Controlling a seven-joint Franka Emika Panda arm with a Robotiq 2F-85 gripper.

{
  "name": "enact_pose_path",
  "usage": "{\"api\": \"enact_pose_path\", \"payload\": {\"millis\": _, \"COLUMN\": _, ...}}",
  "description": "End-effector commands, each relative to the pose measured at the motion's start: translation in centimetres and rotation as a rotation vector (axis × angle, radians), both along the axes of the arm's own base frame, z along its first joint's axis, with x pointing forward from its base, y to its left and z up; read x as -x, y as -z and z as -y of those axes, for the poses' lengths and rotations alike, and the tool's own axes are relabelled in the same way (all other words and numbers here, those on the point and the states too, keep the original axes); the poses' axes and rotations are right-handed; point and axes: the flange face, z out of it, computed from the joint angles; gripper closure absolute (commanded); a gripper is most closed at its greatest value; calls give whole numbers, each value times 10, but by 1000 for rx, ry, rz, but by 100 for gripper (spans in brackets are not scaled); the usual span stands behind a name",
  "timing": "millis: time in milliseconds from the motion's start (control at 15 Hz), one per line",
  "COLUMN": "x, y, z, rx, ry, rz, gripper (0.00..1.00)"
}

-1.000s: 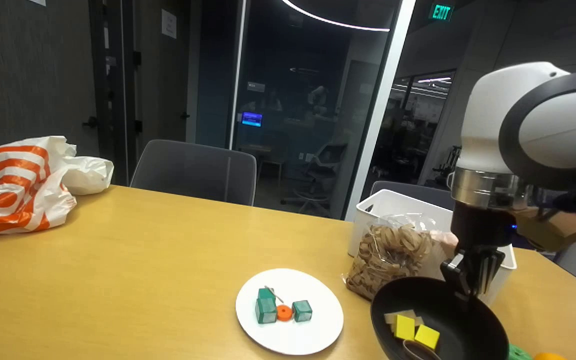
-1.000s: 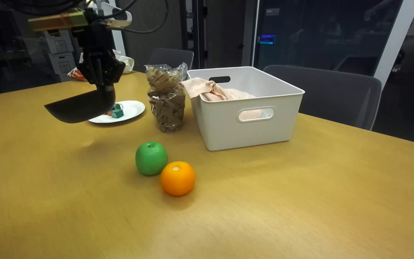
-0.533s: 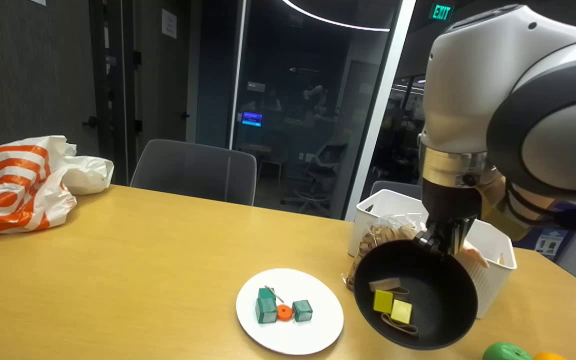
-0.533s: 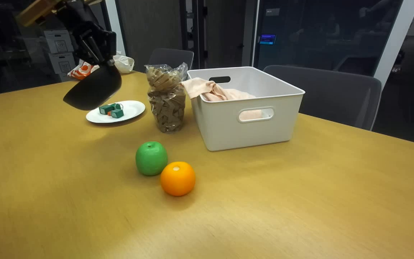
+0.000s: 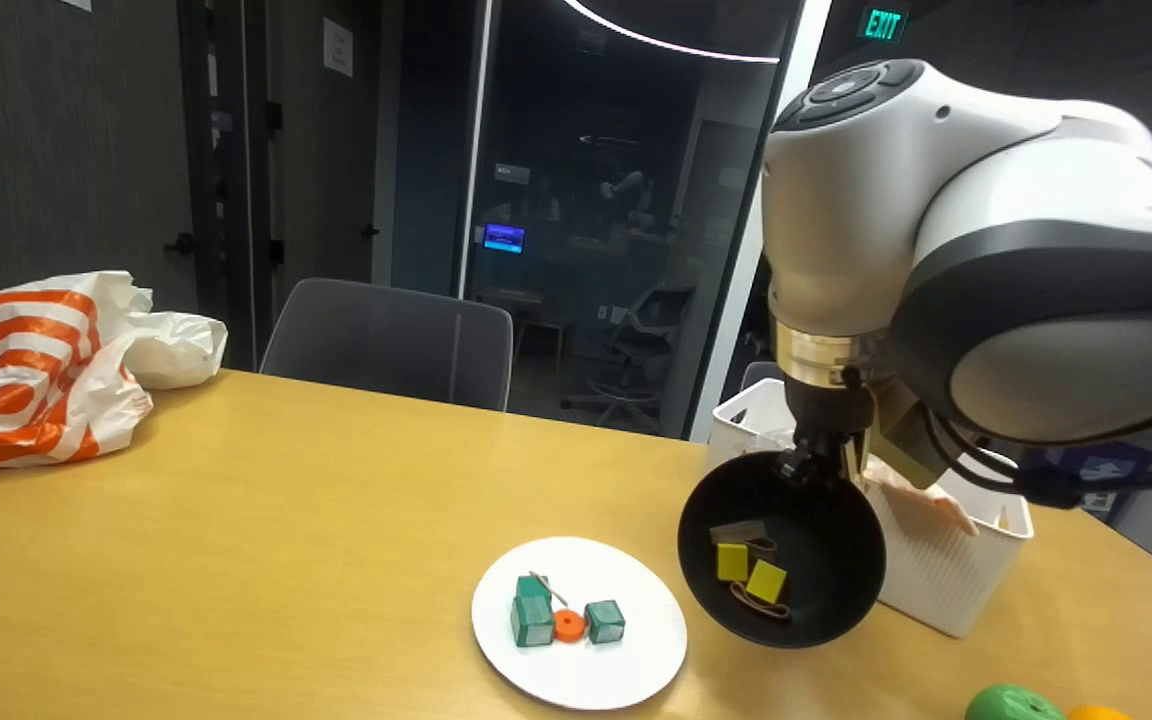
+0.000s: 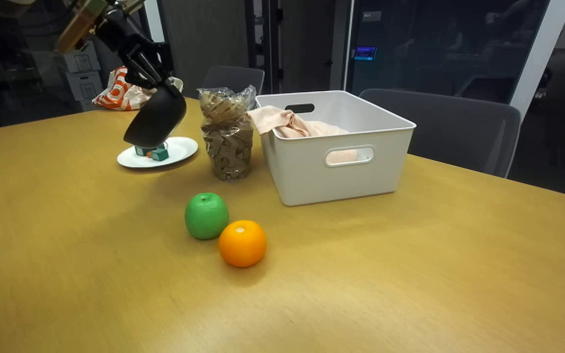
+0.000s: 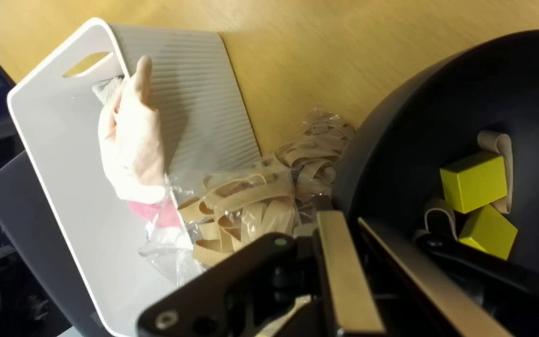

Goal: Pick up the black bowl and pour all its contents onto the white paper plate, pick up the orange and green apple toys and put them into the black bowl one by one

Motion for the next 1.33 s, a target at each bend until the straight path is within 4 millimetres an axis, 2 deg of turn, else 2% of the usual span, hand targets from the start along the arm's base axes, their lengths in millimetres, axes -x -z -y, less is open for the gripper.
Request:
{"api": "enact_pose_path", "payload": {"millis": 0, "x": -4, "y": -7, "z": -34, "rx": 36, "ry": -42, "rz": 119, "gripper": 95}}
{"api": "enact_pose_path", "payload": {"millis": 267, "x": 5, "y": -1, "z": -62, "rx": 56, "ry": -86, "rz": 218, "gripper": 95}}
{"api": "enact_pose_path", "payload": {"millis": 600, "x": 19, "y": 22, "z": -79, "rx": 99, "ry": -151, "rz": 380, "gripper": 95}}
{"api": "enact_pose_path", "payload": {"millis": 933, "x": 30, "y": 42, "z": -83, "rx": 116, "ry": -192, "rz": 504, "gripper": 95}}
{"api": "enact_pose_path", "payload": {"millis": 1267, "x": 45, "y": 66, "z": -82, "rx": 178, "ry": -311, "rz": 667, "gripper": 95}}
